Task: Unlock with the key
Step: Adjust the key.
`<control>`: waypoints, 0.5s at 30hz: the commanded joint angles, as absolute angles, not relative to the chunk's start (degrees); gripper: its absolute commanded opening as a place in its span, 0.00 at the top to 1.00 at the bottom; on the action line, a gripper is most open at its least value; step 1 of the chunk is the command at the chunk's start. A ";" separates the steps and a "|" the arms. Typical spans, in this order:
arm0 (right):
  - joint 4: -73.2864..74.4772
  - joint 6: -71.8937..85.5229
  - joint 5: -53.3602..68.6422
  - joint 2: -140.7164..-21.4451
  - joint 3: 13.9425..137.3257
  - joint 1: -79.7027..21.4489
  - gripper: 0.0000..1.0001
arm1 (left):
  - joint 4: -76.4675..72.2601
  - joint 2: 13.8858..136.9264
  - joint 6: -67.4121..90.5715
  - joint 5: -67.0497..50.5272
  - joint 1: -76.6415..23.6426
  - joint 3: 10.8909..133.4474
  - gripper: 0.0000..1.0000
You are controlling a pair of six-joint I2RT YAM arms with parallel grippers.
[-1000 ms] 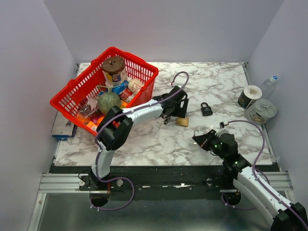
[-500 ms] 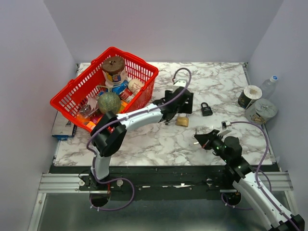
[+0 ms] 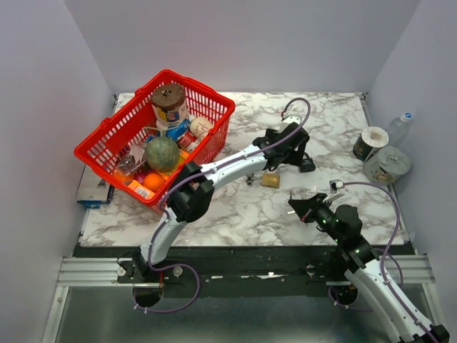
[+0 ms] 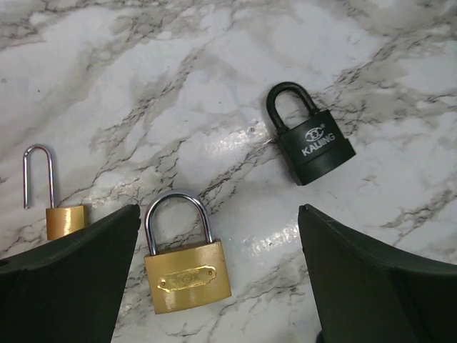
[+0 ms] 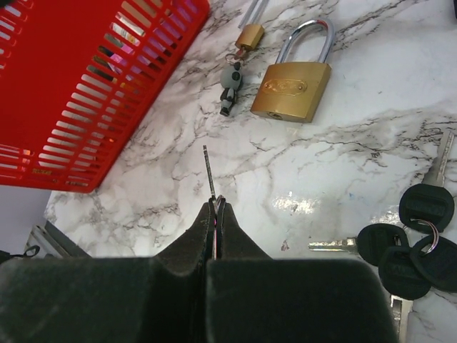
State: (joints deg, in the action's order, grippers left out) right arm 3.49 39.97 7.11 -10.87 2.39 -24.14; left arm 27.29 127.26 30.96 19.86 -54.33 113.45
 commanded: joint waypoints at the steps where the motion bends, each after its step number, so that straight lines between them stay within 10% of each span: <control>1: 5.80 38.06 9.05 -9.58 1.76 -23.82 0.99 | 44.55 132.97 32.87 19.16 -54.58 121.46 0.01; 15: 5.89 36.91 11.60 -7.65 1.41 -23.91 0.99 | 45.26 135.35 38.67 14.77 -53.53 117.69 0.02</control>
State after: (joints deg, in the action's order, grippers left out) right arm 5.19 38.24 10.00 -8.62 2.39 -24.14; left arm 43.51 133.38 37.30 17.98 -53.93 117.95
